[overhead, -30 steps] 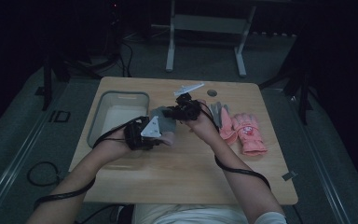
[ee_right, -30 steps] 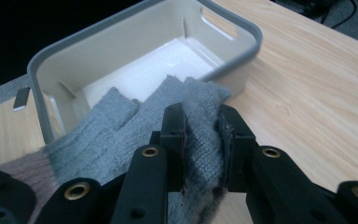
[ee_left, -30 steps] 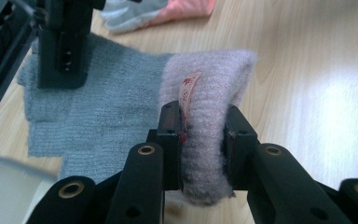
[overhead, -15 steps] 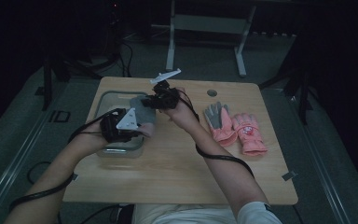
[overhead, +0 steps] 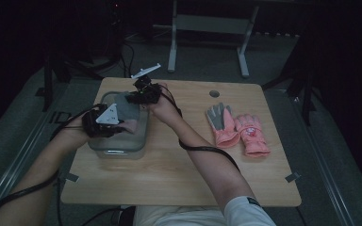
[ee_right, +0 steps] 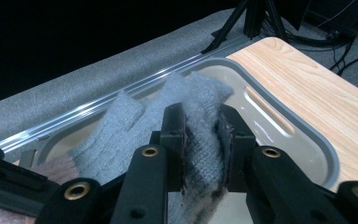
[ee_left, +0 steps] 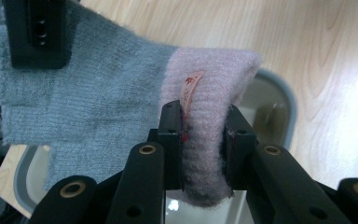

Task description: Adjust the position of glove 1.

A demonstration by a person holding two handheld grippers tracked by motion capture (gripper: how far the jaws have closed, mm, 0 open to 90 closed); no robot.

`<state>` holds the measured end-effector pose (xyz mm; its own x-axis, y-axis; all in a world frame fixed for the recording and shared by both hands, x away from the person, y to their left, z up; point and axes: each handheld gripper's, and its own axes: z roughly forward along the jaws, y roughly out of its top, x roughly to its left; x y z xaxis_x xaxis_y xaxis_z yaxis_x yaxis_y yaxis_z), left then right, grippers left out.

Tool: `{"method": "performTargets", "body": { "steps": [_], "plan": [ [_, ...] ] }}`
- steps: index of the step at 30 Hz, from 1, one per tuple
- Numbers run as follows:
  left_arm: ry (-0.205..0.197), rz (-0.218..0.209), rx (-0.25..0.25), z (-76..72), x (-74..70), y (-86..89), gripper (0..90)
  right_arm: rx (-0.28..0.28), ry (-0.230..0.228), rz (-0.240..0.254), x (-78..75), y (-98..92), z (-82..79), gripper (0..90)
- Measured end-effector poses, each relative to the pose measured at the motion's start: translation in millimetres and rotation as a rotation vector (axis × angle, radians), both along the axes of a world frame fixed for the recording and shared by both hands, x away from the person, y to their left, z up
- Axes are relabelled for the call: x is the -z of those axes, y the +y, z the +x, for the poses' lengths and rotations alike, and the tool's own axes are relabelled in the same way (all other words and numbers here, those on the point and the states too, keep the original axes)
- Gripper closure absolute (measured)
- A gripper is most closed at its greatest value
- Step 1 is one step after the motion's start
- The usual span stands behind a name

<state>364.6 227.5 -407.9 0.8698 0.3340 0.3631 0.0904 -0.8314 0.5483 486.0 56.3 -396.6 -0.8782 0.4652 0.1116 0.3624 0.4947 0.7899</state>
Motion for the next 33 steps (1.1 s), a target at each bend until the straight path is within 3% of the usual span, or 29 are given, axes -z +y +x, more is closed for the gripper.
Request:
{"method": "performTargets", "body": {
  "steps": [6, 7, 9, 14, 16, 18, 19, 22, 25, 29, 31, 33],
  "plan": [
    [0.036, -0.004, -0.014, 10.4, 11.3, 6.1, 73.2, 0.015, 0.015, -0.003, 14.4, 5.4, 7.9, 74.7],
    [0.052, 0.010, -0.015, 15.3, 25.9, 7.1, 73.2, 0.022, 0.034, -0.001, 25.6, 6.3, 11.5, 74.6],
    [0.062, 0.016, -0.017, 16.7, 31.4, 7.0, 73.2, 0.026, 0.050, -0.018, 39.2, 7.7, 14.2, 74.5],
    [0.161, 0.043, -0.059, 29.5, 57.5, 3.9, 73.1, 0.048, 0.114, -0.049, 71.9, 12.7, 21.9, 74.2],
    [0.197, 0.055, -0.080, 33.4, 62.6, 0.8, 73.0, 0.049, 0.115, -0.072, 80.0, 15.9, 23.1, 73.7],
    [0.205, 0.068, -0.077, 35.0, 64.9, -0.9, 73.0, 0.045, 0.112, -0.085, 83.0, 17.2, 23.2, 72.7],
    [0.223, 0.089, -0.074, 37.9, 70.1, -4.5, 73.0, 0.045, 0.120, -0.120, 87.4, 18.0, 23.8, 67.6],
    [0.244, 0.116, -0.082, 40.0, 76.0, -7.5, 72.8, 0.052, 0.118, -0.125, 88.3, 15.1, 24.3, 61.8],
    [0.261, 0.101, -0.113, 43.5, 80.2, -7.7, 72.2, 0.065, 0.118, -0.079, 80.9, 1.0, 25.5, 58.5],
    [0.274, 0.118, -0.135, 47.9, 81.5, -10.4, 69.0, 0.065, 0.118, -0.028, 72.0, -12.8, 22.8, 51.6],
    [0.262, 0.128, -0.146, 49.0, 82.6, -12.9, 66.0, 0.062, 0.117, -0.015, 69.0, -19.4, 20.4, 48.8],
    [0.261, 0.131, -0.167, 50.4, 84.1, -14.9, 57.2, 0.063, 0.113, -0.004, 66.9, -26.8, 17.7, 47.7]
  ]
}}
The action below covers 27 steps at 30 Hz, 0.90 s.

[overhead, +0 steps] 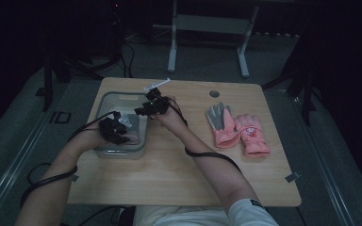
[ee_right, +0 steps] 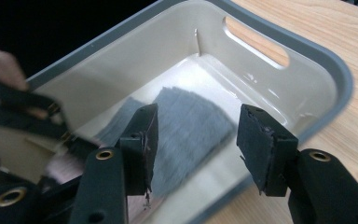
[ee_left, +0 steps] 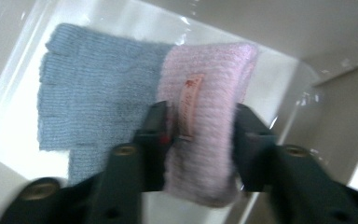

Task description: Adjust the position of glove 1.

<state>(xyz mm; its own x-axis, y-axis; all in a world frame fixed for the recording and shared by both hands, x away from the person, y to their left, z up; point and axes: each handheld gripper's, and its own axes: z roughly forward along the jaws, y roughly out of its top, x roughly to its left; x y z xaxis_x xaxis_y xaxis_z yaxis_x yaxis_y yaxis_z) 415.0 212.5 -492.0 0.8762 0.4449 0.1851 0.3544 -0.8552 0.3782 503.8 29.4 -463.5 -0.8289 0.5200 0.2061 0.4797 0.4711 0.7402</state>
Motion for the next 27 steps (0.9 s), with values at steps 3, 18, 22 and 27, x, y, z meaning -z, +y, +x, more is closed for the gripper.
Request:
{"method": "performTargets", "body": {
  "steps": [3, 18, 22, 27],
  "plan": [
    [-0.010, -0.021, -0.039, 1.3, -2.3, 1.3, 39.5, 0.003, -0.002, 0.010, -1.7, -11.8, -4.4, 40.6],
    [-0.045, -0.270, -0.135, -20.6, -41.6, -3.2, 16.4, -0.022, -0.002, 0.090, -13.3, -67.9, -28.2, 20.4],
    [-0.026, -0.283, -0.094, -30.4, -45.3, -19.4, 16.5, -0.035, -0.080, 0.053, -13.3, -82.4, -36.3, 23.8],
    [-0.016, -0.343, -0.082, -36.2, -49.9, -30.0, 16.4, -0.050, -0.085, 0.052, -12.3, -96.4, -39.8, 21.0]
  ]
}}
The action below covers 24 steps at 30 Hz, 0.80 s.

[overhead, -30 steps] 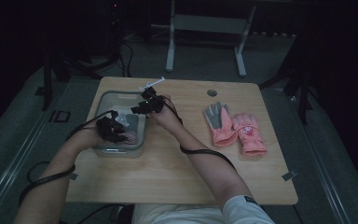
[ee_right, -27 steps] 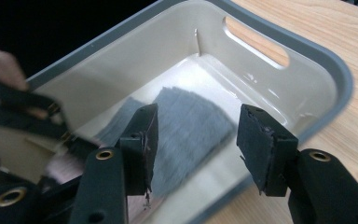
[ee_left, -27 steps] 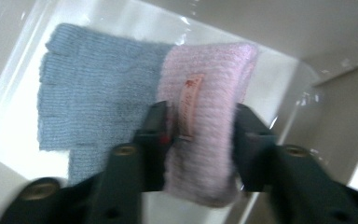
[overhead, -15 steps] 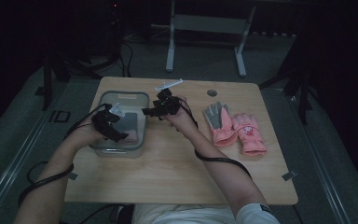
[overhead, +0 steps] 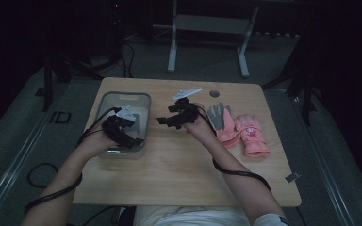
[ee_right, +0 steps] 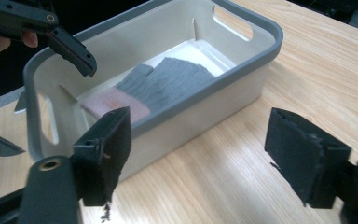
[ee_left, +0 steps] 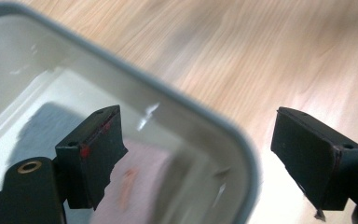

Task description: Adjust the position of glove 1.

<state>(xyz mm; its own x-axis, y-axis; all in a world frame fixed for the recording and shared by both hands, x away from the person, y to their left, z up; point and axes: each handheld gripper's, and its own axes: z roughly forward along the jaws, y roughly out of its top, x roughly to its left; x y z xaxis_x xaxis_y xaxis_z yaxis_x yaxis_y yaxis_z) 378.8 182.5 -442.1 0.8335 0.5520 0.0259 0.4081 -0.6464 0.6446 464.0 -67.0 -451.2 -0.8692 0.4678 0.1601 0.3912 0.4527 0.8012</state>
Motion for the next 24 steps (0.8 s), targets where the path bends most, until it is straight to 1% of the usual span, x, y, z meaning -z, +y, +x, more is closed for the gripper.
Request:
{"method": "performTargets", "body": {
  "steps": [1, 2, 3, 4, 5, 6, 7, 8, 9, 10, 11, 12, 13, 14, 15, 16, 17, 18, 19, 20, 21, 22, 23, 24],
  "plan": [
    [-0.001, -0.013, 0.011, -3.3, -1.6, -7.4, 16.4, 0.005, -0.028, 0.016, -0.4, -9.4, -5.3, 18.3],
    [-0.005, -0.013, 0.018, -4.8, -1.9, -10.6, 16.4, 0.003, -0.032, 0.019, -0.7, -12.2, -6.6, 17.5],
    [-0.003, -0.027, 0.049, -8.4, -1.7, -18.6, 16.5, 0.000, -0.037, 0.023, -0.9, -15.6, -8.5, 16.5],
    [-0.003, -0.027, 0.049, -8.4, -1.7, -18.6, 16.5, 0.000, -0.037, 0.023, -0.9, -15.6, -8.5, 16.5],
    [0.001, -0.034, 0.069, -10.1, -0.8, -22.9, 16.5, -0.002, -0.041, 0.022, -1.3, -19.0, -10.6, 15.7],
    [0.003, -0.032, 0.085, -12.5, 0.2, -28.6, 16.5, -0.007, -0.049, 0.015, -1.9, -26.0, -14.4, 14.3],
    [0.001, -0.030, 0.093, -14.3, 0.9, -32.1, 16.5, -0.007, -0.052, 0.009, -2.2, -28.5, -15.8, 14.3],
    [0.003, -0.039, 0.132, -20.3, 2.8, -41.8, 16.4, -0.005, -0.054, 0.000, -2.7, -32.2, -17.7, 14.3],
    [0.006, -0.042, 0.146, -23.2, 3.8, -46.5, 16.4, -0.004, -0.058, 0.002, -3.0, -36.3, -19.5, 14.2],
    [0.001, -0.036, 0.159, -26.1, 4.4, -50.7, 16.4, -0.001, -0.055, 0.010, -3.1, -40.6, -21.0, 14.2],
    [0.001, -0.036, 0.159, -26.1, 4.4, -50.7, 16.4, 0.000, -0.055, 0.019, -3.2, -44.9, -22.0, 14.2],
    [0.001, -0.040, 0.173, -28.9, 4.8, -54.5, 16.3, 0.002, -0.055, 0.028, -3.2, -48.9, -23.1, 14.0],
    [0.008, -0.053, 0.180, -31.0, 5.5, -57.8, 16.3, 0.002, -0.055, 0.028, -3.2, -48.9, -23.1, 14.0],
    [0.015, -0.056, 0.182, -32.9, 6.1, -61.1, 16.4, 0.004, -0.052, 0.029, -3.2, -52.5, -23.8, 14.0],
    [0.010, -0.053, 0.190, -37.6, 9.2, -67.7, 16.4, 0.009, -0.051, 0.022, -3.1, -59.3, -25.0, 14.0],
    [0.004, -0.046, 0.192, -40.2, 11.2, -71.3, 16.3, 0.011, -0.033, 0.010, -3.5, -62.6, -25.3, 14.1],
    [0.004, -0.046, 0.192, -40.2, 11.2, -71.3, 14.9, 0.012, -0.017, 0.003, -3.5, -66.0, -25.6, 14.0],
    [0.002, -0.040, 0.195, -42.8, 13.5, -74.9, 13.7, 0.015, -0.012, 0.002, -3.4, -69.7, -25.9, 14.0],
    [0.007, -0.035, 0.199, -44.7, 15.6, -77.8, 13.7, 0.015, -0.012, 0.002, -3.4, -69.7, -25.9, 14.0],
    [0.004, -0.037, 0.204, -48.8, 21.0, -83.9, 9.8, 0.028, -0.002, 0.001, -2.6, -76.9, -26.4, 13.8],
    [0.009, -0.035, 0.210, -49.9, 23.7, -86.0, 7.2, 0.031, 0.003, 0.005, -1.9, -80.4, -26.7, 13.6],
    [0.009, -0.035, 0.210, -49.9, 23.7, -86.0, 5.8, 0.031, 0.003, 0.005, -1.9, -80.4, -26.7, 13.6],
    [0.017, -0.038, 0.208, -50.5, 27.0, -88.3, 5.8, 0.036, 0.006, 0.007, -1.1, -83.5, -26.9, 13.1],
    [0.017, -0.038, 0.208, -50.5, 27.0, -88.3, 2.2, 0.036, 0.006, 0.007, -1.1, -83.5, -26.9, 13.1]
  ]
}}
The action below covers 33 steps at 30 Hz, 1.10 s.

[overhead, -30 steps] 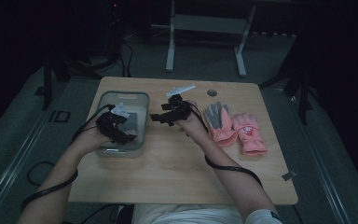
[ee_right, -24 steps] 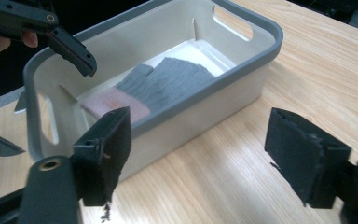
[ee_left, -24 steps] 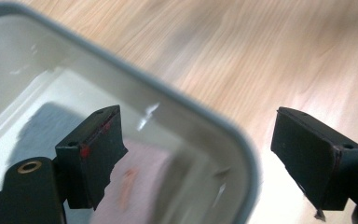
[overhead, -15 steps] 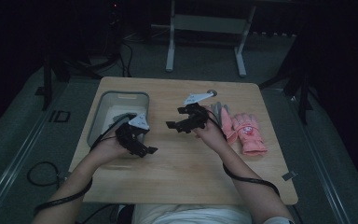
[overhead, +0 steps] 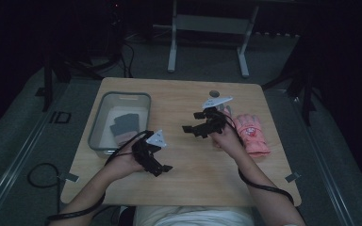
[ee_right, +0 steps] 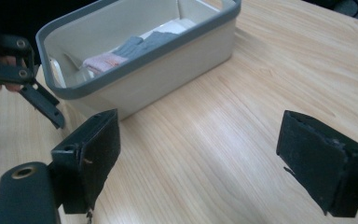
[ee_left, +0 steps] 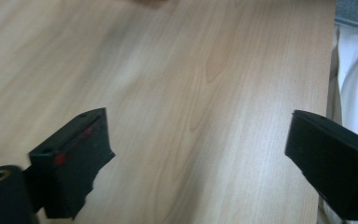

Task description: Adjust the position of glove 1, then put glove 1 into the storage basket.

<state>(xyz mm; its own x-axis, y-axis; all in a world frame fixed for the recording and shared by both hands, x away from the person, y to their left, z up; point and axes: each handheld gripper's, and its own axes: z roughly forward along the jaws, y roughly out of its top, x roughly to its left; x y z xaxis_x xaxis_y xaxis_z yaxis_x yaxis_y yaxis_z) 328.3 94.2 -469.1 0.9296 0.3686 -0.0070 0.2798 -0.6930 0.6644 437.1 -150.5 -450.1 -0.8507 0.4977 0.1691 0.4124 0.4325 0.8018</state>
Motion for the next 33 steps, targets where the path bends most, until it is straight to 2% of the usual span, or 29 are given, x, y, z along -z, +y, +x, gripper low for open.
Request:
{"method": "performTargets", "body": {
  "steps": [1, 3, 5, 6, 9, 11, 15, 17, 20, 23, 25, 27, 30, 33],
  "plan": [
    [0.023, 0.017, 0.010, -0.5, 8.2, -4.6, 1.6, 0.010, -0.008, -0.008, 2.3, -9.0, -2.5, 11.1],
    [0.001, 0.041, 0.004, -2.2, 16.0, -8.7, 1.6, 0.010, -0.009, -0.011, 2.8, -11.8, -3.3, 11.1],
    [-0.002, 0.051, 0.002, -4.2, 23.6, -12.4, 1.6, 0.019, -0.017, -0.024, 4.1, -17.2, -4.5, 11.1],
    [-0.016, 0.051, -0.005, -6.1, 29.0, -14.5, 1.6, 0.021, -0.018, -0.021, 4.8, -20.5, -4.7, 11.1],
    [-0.016, 0.046, -0.002, -9.0, 38.7, -17.8, 1.6, 0.046, -0.027, -0.036, 7.6, -30.3, -5.9, 11.1],
    [-0.007, 0.028, -0.002, -10.0, 44.7, -18.8, 1.6, 0.054, -0.028, -0.051, 10.5, -38.2, -6.0, 12.2],
    [-0.007, 0.028, -0.012, -12.1, 55.6, -19.6, 2.7, 0.131, -0.082, -0.077, 13.0, -55.7, -3.6, 35.8],
    [-0.019, 0.035, -0.011, -13.5, 60.0, -19.1, 2.7, 0.188, -0.092, -0.071, 14.3, -68.9, 1.1, 51.6],
    [-0.017, 0.020, -0.009, -15.2, 64.6, -18.3, 2.7, 0.272, -0.093, -0.070, 16.2, -85.3, 9.3, 62.7],
    [0.012, 0.007, 0.002, -15.8, 69.1, -17.5, 2.3, 0.326, -0.095, -0.088, 18.7, -97.3, 19.5, 64.4],
    [0.016, 0.035, 0.015, -16.5, 72.8, -18.2, 2.0, 0.356, -0.096, -0.094, 20.7, -102.9, 27.0, 64.6],
    [0.021, 0.040, 0.015, -17.6, 75.9, -19.1, 1.9, 0.372, -0.092, -0.108, 23.1, -104.6, 33.0, 64.0],
    [0.021, 0.048, 0.020, -19.7, 79.8, -19.7, 1.9, 0.374, -0.090, -0.149, 30.0, -103.2, 43.4, 58.5],
    [0.026, 0.048, 0.015, -20.2, 82.0, -19.1, 1.9, 0.364, -0.071, -0.180, 39.5, -99.2, 54.6, 58.1]
  ]
}}
